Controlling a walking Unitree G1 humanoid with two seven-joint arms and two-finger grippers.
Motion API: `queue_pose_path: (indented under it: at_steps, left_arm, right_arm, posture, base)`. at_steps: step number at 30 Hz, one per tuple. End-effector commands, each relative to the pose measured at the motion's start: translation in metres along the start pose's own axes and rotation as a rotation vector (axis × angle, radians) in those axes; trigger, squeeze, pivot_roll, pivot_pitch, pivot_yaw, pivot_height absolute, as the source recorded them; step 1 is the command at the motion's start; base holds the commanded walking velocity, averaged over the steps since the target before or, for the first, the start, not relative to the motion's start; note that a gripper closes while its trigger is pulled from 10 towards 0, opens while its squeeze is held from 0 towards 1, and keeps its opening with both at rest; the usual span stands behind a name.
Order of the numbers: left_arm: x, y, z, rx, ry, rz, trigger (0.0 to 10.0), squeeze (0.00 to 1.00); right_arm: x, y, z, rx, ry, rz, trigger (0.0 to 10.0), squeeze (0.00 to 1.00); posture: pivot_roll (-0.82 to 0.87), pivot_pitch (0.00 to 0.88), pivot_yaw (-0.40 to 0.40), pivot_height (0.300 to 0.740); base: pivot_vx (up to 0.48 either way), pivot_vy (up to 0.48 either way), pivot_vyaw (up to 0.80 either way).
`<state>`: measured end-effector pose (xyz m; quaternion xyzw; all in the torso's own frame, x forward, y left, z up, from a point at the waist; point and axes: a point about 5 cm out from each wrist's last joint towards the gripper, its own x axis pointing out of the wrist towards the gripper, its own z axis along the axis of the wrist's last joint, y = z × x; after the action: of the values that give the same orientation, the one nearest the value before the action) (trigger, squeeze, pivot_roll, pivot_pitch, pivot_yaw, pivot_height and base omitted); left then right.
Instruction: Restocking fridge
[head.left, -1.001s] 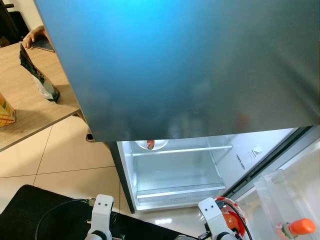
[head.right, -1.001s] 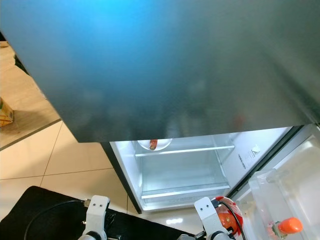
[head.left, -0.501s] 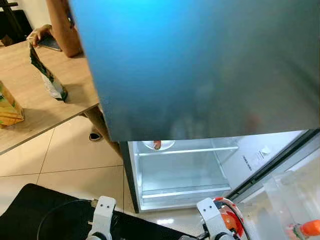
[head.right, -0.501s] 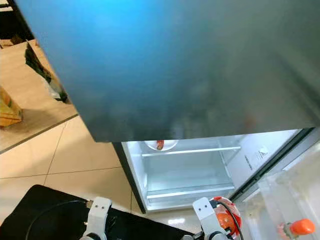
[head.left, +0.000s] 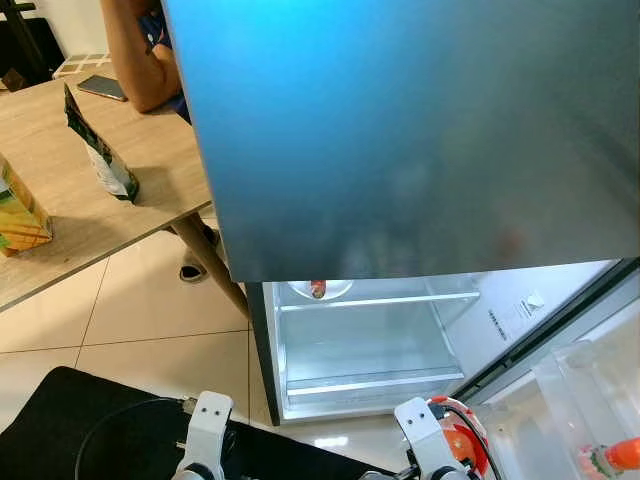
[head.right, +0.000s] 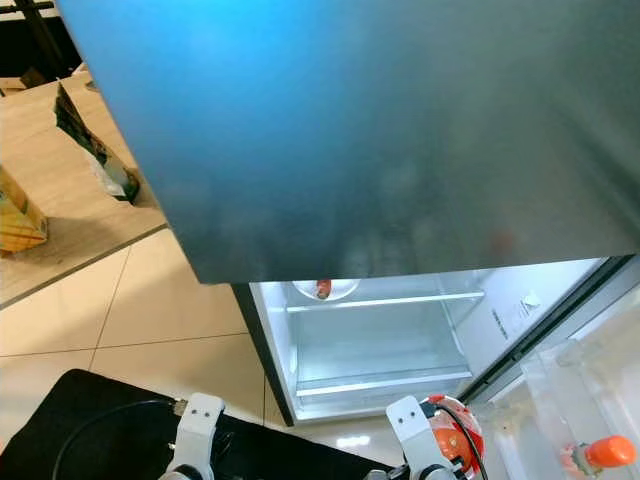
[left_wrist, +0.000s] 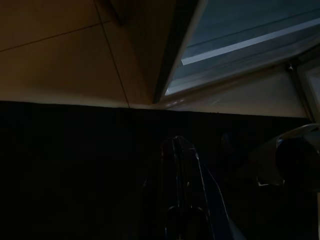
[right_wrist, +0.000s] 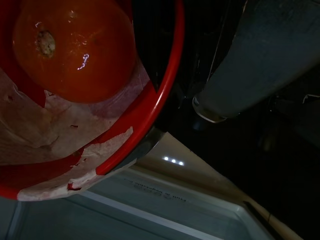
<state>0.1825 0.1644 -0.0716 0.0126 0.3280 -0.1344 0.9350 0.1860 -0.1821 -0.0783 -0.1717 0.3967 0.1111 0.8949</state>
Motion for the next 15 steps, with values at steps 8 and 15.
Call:
queue_pose_path:
  at_steps: [8,15]
  left_arm:
    - [-0.0045,0.0037,-0.0106,-0.037,0.048,0.032,10.0,0.0]
    - [-0.0041,0.0024,-0.008,-0.013,0.03,0.003,10.0,0.0]
  right_arm:
    - [-0.0014,-0.0006,-0.0043,0.004,0.011,-0.012,10.0,0.0]
    - [-0.0017,-0.0014,-0.0048,0.002,0.011,-0.014,10.0,0.0]
  posture:
    - [-0.15,0.116,0.02,0.74]
    - [-0.16,0.112,0.022,0.74]
  base:
    - [0.0,-0.24,0.0]
    - [0.0,0.0,0.0]
